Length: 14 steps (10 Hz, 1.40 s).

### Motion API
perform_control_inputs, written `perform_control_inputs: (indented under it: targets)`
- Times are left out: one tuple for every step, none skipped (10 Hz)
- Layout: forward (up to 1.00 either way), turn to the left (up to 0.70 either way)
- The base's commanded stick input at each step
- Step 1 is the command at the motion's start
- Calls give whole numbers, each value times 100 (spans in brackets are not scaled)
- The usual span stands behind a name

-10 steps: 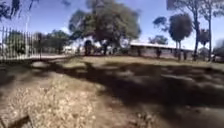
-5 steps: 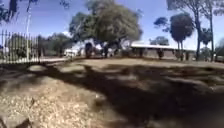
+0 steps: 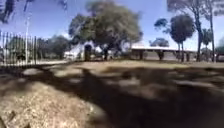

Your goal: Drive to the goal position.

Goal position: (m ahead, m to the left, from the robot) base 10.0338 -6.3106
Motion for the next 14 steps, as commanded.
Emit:
perform_control_inputs:
  targets:
    - [70,0]
    - [70,0]
    - [70,0]
    - [70,0]
    - [70,0]
    - [70,0]
    - [70,0]
    - [70,0]
    - [70,0]
    - [70,0]
    - [70,0]
    - [70,0]
    - [70,0]
    - [70,0]
